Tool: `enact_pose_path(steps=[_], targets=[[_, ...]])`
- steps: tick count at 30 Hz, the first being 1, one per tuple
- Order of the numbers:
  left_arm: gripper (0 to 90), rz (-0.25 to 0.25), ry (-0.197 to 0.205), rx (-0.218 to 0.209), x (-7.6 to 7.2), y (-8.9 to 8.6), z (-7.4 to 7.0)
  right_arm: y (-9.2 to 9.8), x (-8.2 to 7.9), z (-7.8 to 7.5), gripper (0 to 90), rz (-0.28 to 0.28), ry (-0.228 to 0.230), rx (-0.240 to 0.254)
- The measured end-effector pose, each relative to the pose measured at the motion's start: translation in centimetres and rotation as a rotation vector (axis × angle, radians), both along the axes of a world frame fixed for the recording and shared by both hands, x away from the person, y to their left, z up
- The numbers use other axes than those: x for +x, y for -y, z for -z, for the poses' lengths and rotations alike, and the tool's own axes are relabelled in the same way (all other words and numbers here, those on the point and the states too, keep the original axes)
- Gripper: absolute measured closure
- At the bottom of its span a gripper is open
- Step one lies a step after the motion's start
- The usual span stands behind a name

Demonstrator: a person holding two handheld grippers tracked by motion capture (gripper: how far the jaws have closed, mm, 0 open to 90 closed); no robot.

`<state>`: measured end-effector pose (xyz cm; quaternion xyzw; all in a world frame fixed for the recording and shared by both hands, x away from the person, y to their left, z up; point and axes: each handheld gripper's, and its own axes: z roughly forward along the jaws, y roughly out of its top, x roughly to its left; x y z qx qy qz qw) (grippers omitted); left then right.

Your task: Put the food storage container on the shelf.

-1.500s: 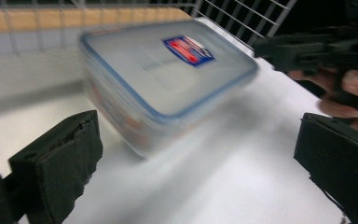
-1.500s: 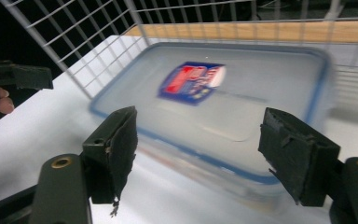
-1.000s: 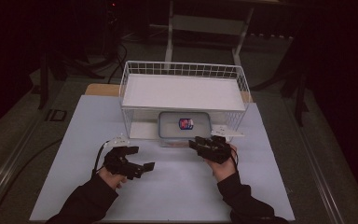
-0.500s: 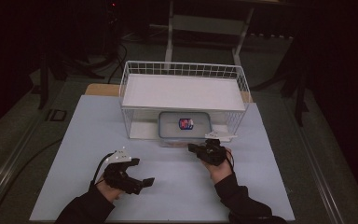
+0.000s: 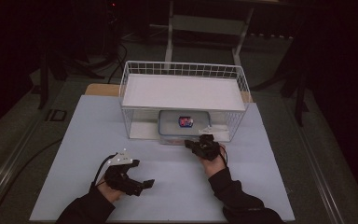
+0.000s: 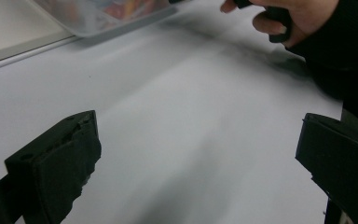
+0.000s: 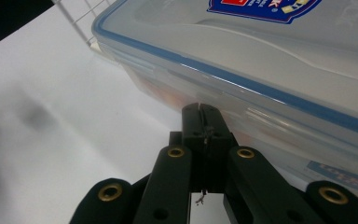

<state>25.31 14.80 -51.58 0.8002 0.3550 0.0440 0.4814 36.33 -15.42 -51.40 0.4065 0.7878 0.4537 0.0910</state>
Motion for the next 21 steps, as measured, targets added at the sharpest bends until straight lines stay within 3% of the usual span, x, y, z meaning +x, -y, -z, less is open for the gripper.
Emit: enact_pose_path(steps=[5,16,21], targets=[[0.0,-0.012,0.028,0.006,0.2,0.0,-0.2,-0.3,1.3,-0.1,89.8,0.033,0.013,-0.005],[0.0,-0.015,0.043,0.007,0.4,0.1,-0.3,-0.8,3.7,-0.2,89.8,0.089,0.04,-0.003],[0.0,-0.014,0.042,0.002,0.4,0.1,-0.4,-1.1,4.2,-0.1,89.8,0.098,0.019,0.012]])
